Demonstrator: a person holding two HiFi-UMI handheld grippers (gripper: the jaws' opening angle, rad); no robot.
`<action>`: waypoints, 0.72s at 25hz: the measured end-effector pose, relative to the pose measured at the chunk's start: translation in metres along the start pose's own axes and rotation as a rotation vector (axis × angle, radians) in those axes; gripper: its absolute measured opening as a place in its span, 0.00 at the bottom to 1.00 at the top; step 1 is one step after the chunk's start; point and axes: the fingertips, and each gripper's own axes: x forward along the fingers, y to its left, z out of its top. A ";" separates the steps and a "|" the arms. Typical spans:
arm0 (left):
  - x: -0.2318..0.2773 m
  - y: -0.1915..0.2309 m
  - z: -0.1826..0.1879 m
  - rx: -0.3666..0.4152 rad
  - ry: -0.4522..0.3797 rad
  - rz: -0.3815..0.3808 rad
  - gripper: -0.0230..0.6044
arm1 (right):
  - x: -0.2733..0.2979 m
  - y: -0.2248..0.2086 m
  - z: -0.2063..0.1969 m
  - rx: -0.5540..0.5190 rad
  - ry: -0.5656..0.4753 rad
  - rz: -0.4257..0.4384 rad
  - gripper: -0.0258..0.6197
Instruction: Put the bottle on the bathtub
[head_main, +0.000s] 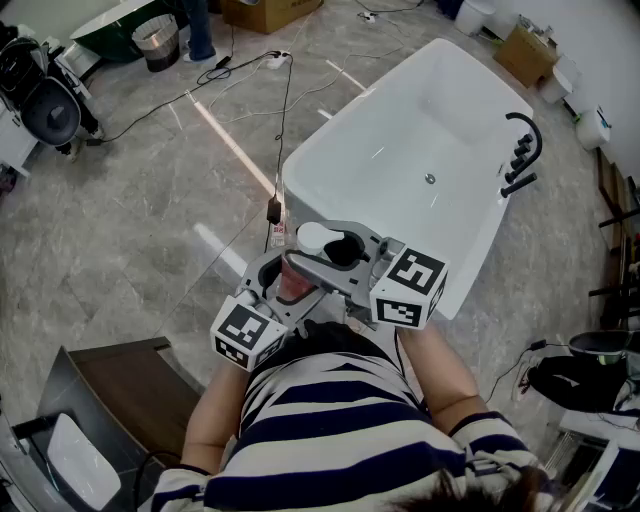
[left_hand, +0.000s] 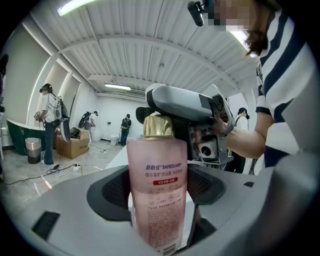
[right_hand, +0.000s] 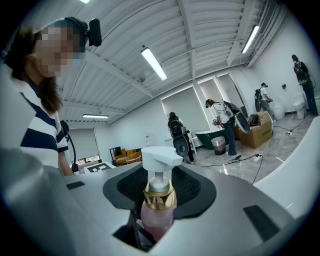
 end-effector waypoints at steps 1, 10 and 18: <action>-0.003 0.004 0.000 0.001 -0.002 0.003 0.57 | 0.004 0.000 0.000 -0.004 -0.003 0.003 0.29; -0.024 0.025 -0.010 -0.027 -0.003 0.019 0.57 | 0.038 0.007 -0.007 -0.005 0.034 0.008 0.29; -0.025 0.052 -0.015 -0.066 -0.009 0.044 0.57 | 0.063 -0.008 -0.010 0.003 0.077 0.035 0.29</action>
